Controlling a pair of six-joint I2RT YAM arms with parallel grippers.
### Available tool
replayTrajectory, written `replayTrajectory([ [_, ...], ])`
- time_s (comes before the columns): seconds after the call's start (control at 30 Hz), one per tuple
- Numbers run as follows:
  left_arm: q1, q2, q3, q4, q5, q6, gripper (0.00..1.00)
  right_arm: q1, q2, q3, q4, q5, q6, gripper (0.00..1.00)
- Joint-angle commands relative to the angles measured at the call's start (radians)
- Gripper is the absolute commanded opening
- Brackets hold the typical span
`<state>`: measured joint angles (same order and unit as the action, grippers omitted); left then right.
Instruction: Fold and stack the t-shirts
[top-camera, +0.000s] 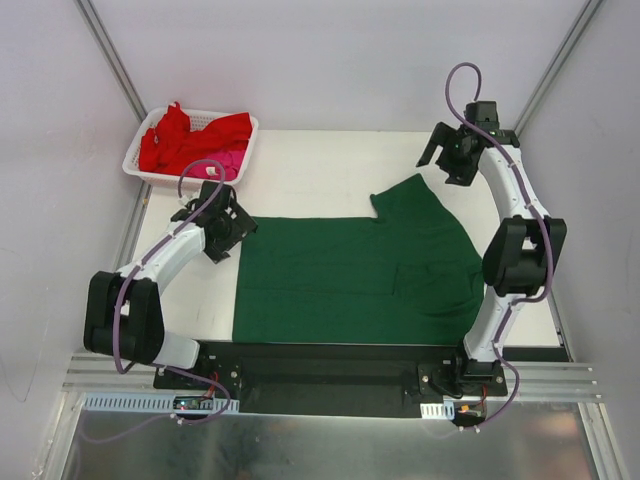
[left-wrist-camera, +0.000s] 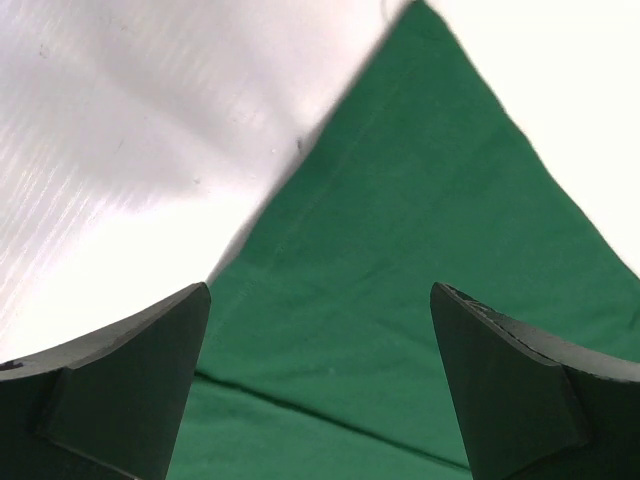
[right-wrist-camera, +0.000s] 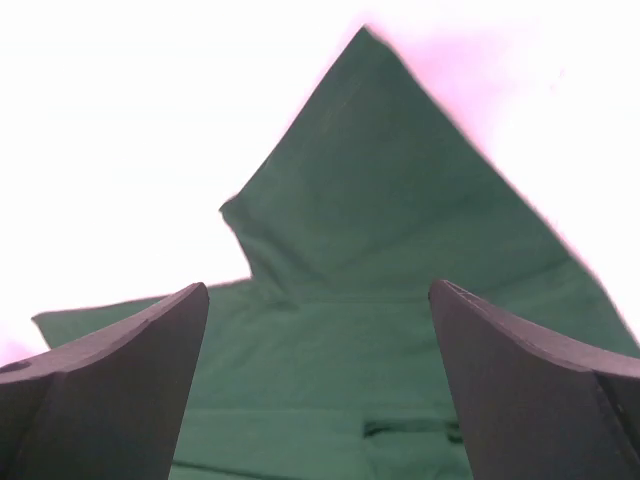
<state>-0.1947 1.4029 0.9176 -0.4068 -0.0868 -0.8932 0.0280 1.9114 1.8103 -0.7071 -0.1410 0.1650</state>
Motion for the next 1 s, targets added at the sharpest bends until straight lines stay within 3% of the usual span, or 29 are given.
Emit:
replayTrajectory([
  [0.0, 0.005, 0.036, 0.064, -0.009, -0.076, -0.001, 0.90, -0.025, 0.076, 0.089, 0.069, -0.080, -0.060, 0.96],
  [0.17, 0.005, 0.157, 0.168, -0.009, -0.099, 0.080, 0.81, -0.025, 0.185, 0.210, 0.060, -0.146, -0.101, 0.96],
  [0.57, 0.003, 0.428, 0.386, 0.026, -0.223, 0.118, 0.69, -0.025, 0.287, 0.230, 0.144, -0.172, -0.101, 0.96],
  [0.97, -0.052, 0.565, 0.492, 0.051, -0.275, 0.180, 0.63, -0.077, 0.351, 0.267, 0.143, -0.206, -0.087, 0.96],
])
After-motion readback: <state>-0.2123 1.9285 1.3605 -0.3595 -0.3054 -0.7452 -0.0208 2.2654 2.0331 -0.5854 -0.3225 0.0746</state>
